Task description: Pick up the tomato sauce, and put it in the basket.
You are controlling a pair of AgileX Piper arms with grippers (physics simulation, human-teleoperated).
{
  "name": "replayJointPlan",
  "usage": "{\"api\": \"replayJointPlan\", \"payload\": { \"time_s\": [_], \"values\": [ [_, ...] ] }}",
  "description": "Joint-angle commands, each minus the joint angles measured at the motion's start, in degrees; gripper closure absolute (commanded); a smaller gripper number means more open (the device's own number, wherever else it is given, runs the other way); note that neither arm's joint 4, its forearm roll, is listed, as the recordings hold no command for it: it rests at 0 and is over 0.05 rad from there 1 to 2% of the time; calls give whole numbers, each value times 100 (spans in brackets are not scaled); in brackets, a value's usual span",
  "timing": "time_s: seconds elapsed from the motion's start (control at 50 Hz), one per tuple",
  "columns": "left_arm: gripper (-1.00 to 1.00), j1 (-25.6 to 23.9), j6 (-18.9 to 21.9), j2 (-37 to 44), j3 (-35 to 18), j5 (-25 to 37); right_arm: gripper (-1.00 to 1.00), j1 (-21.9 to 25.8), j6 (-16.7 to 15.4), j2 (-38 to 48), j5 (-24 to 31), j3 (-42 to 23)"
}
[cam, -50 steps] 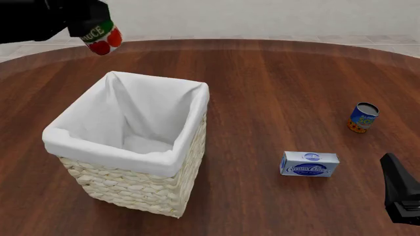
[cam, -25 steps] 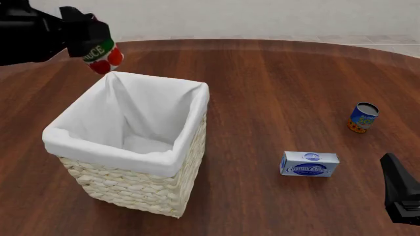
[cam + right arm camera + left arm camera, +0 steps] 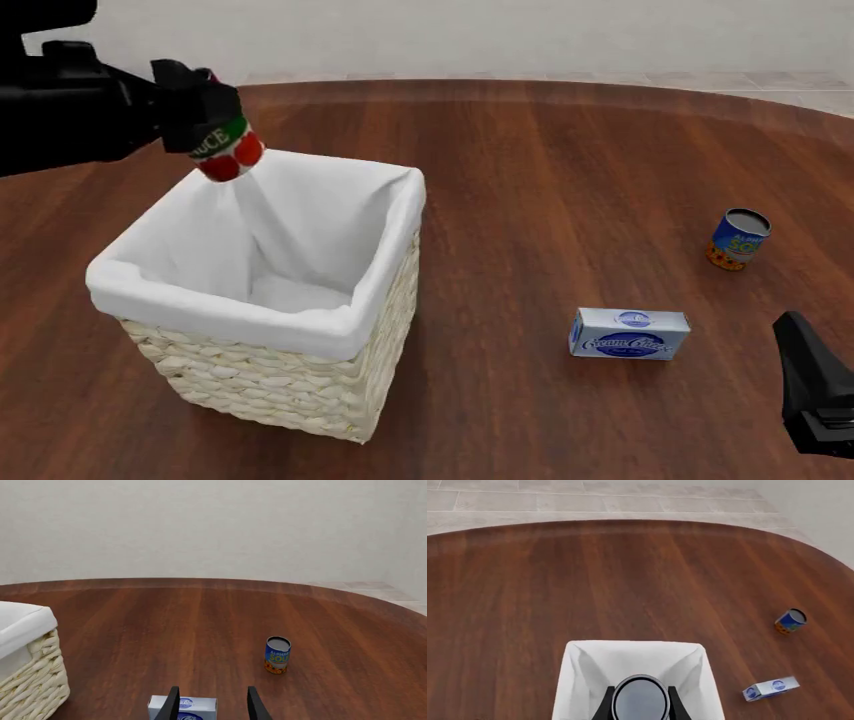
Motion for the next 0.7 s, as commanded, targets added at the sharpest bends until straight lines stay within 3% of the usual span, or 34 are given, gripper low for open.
{"api": "replayJointPlan", "payload": {
  "time_s": [0.02, 0.7],
  "values": [
    [100, -88, 63, 106, 274, -196, -100, 0, 2, 0, 1, 0],
    [100, 37, 204, 636, 596, -757, -100, -1, 0, 0, 0, 0]
  ]
}}
